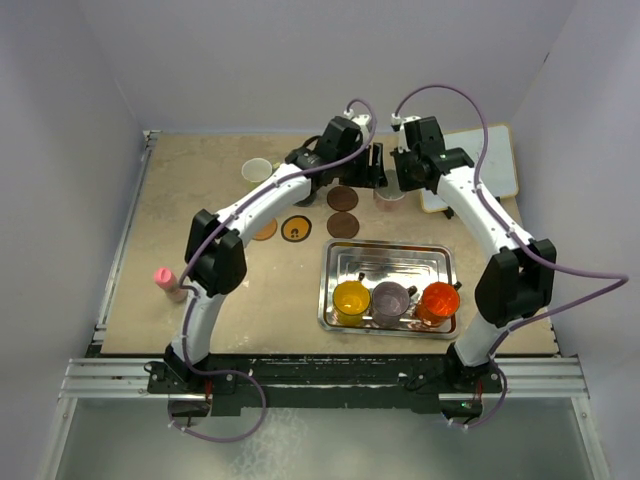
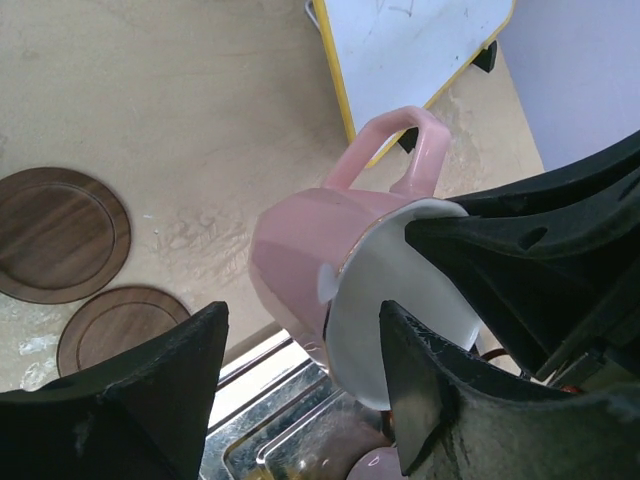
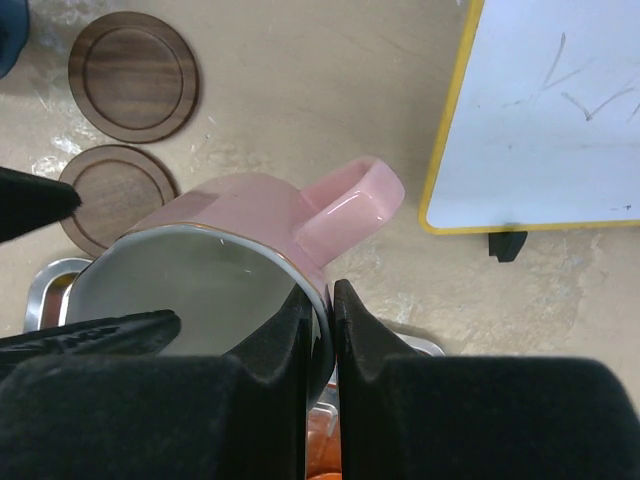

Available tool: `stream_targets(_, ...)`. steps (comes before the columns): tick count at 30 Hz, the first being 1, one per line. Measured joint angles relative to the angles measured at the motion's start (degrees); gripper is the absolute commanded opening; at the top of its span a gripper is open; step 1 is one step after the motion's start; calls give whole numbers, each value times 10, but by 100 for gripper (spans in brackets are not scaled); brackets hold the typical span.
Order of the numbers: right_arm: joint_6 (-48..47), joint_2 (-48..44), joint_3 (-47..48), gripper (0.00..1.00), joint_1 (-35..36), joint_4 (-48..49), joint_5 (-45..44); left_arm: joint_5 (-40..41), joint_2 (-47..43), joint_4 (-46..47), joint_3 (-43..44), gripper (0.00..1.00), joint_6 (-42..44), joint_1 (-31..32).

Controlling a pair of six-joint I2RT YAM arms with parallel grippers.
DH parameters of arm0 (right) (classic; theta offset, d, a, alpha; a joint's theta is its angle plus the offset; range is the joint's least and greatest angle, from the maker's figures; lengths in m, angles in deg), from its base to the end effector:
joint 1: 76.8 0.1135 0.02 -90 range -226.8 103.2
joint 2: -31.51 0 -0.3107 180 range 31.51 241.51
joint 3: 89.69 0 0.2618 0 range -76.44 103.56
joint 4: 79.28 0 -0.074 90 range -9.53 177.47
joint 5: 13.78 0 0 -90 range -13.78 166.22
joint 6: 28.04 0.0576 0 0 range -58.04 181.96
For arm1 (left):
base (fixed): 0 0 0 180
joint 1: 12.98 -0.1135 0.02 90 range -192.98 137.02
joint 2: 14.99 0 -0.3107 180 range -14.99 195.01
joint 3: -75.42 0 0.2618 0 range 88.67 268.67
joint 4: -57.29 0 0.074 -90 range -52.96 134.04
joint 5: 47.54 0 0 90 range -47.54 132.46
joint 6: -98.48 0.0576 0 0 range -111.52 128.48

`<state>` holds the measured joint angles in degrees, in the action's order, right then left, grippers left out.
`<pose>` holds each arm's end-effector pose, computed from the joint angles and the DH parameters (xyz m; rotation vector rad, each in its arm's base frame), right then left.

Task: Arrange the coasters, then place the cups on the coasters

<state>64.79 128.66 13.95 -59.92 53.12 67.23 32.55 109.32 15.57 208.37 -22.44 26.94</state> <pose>0.4020 0.1126 0.3653 -0.1977 2.2690 0.0008 0.4258 -0.3692 0.3381 0.2853 2.2611 -0.8760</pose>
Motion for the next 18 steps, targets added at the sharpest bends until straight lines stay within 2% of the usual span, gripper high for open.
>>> stream_targets(4,7,5,7,0,6,-3,-3,2,8,0,1,41,-8,3)
stream_targets(13,19,5,16,0,11,-20,17,2,27,3,9,19,-10,4)
stream_targets(16,19,5,16,0,10,-19,29,5,32,-1,14,4,3,4)
stream_targets(18,19,5,16,0,10,-17,40,10,38,-8,19,3,13,7)
